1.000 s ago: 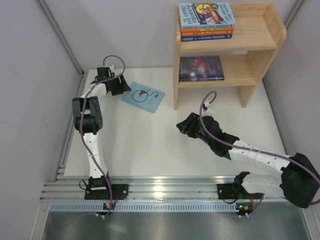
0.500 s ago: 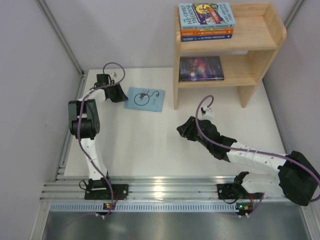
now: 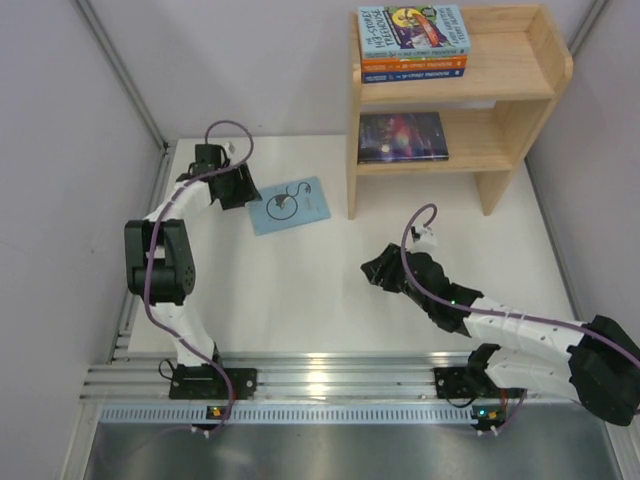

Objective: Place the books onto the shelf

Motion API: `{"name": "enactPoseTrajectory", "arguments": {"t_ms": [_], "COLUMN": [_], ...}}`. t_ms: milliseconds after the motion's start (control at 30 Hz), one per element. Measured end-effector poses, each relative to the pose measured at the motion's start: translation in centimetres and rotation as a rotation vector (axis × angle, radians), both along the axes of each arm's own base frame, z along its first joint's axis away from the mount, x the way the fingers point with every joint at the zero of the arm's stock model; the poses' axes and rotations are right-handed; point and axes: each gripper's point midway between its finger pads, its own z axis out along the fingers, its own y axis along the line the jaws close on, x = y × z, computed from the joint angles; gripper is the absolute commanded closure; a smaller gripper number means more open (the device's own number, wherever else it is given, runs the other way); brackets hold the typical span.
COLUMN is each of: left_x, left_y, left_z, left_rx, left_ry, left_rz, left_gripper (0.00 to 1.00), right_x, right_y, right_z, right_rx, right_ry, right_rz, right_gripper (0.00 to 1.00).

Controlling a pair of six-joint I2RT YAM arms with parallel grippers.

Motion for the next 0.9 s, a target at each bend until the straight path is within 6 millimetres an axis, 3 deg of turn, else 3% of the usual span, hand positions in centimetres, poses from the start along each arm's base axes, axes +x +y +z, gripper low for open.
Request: {"name": "enactPoseTrajectory", "arguments": {"t_ms": [67, 167, 233, 300, 400, 533, 767, 900], "left_x": [2.5, 7.7, 10.7, 12.3, 11.7, 11.1, 10.6, 10.0], "left_y": [0.0, -0.2, -0.4, -0.6, -0.8, -1.1, -3.7, -5.7], "left_z": [2.1, 4.9, 5.4, 4.3, 0.7, -1.6, -2.4, -2.8], "left_rx": [0.005, 0.031, 0.053, 0.069, 0.076, 0.066, 0.045, 0.028], "left_ry": [-0.07, -0.191, -0.247, -0.263, -0.197, -0.155, -0.153, -0.151], "left_rz": [-0.026, -0.115, -0.183, -0.239, -0.295, -0.338, -0.413, -0.448], "left_gripper": [0.38, 0.39, 0.4, 0.39, 0.38, 0.35, 0.36, 0.48], "right_x": [-0.1, -0.2, -0.2, -0.3, -0.3, -0.4, -0.6, -0.6], "right_y": [-0.2, -0.4, -0.7, -1.2, -1.9, -2.5, -3.1, -3.3], "right_z": [0.3, 1.3, 1.8, 2.4, 3.2, 3.8, 3.4, 3.5], "right_rx": [0.005, 0.014, 0.011, 0.002, -0.009, -0.028, -0.059, -0.061], "right_ry": [-0.008, -0.033, -0.053, -0.073, -0.102, -0.123, -0.114, -0.119], "right_rz": [-0.003, 0.001, -0.001, -0.008, -0.019, -0.027, -0.029, -0.037], "right_gripper": [0.48, 0.47, 0.46, 0.46, 0.46, 0.46, 0.46, 0.46]}}
